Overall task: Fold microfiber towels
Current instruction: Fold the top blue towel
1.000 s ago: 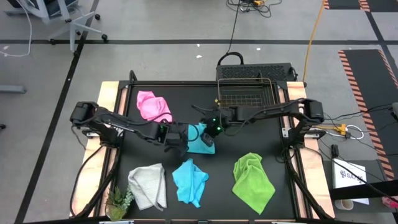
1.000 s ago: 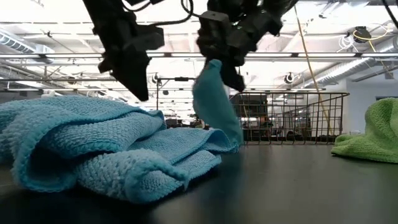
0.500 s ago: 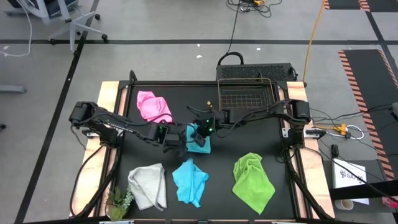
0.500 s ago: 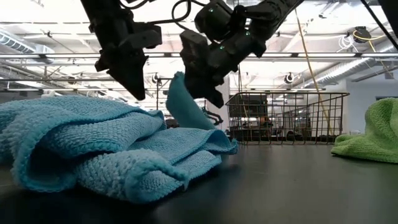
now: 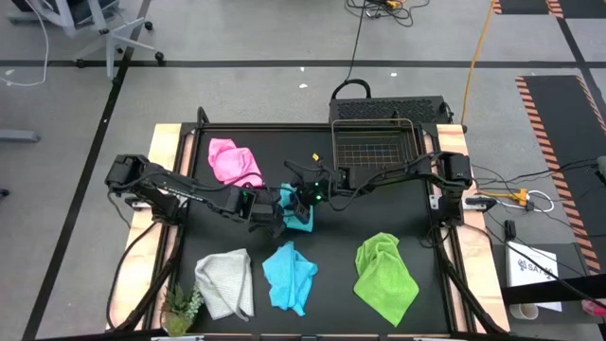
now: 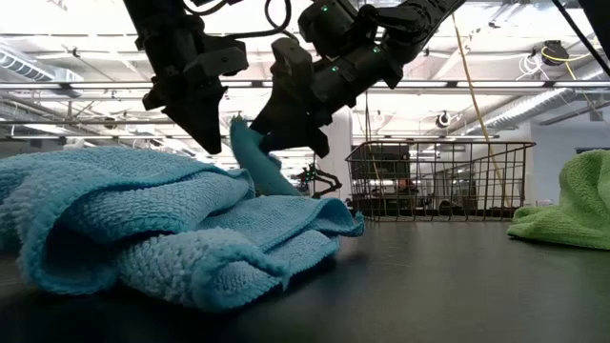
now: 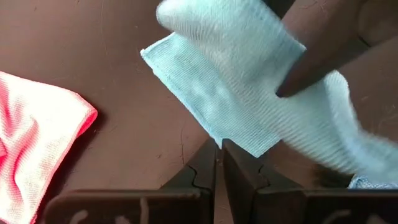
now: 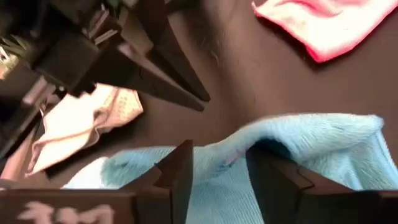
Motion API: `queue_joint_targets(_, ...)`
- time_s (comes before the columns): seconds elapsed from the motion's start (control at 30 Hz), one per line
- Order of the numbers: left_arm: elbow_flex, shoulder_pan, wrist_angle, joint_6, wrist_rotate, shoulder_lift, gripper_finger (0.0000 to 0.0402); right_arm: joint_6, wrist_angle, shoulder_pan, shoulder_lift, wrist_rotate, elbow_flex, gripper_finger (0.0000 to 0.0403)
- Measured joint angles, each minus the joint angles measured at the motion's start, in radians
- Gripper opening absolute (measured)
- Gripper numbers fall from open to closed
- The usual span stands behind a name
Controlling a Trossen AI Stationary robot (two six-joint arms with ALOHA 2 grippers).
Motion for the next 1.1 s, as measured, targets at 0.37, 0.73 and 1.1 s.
queue_joint_targets(0.37, 0.000, 0.000, -0.002, -0.006, 0.000, 0.000, 0.0031, -0.011, -0.041, -0.002, -0.030, -0.085, 0.000, 0.0161)
queue_joint_targets(0.73, -0.004, 0.040, -0.009, -0.071, -0.005, 0.000, 0.0031, -0.093, -0.198, 0.035, -0.052, -0.017, -0.020, 0.0156)
queue_joint_targets(1.1, -0.078, 0.171, 0.060, -0.197, 0.146, 0.000, 0.0031, -0.072, -0.200, 0.033, -0.050, 0.005, -0.051, 0.0155)
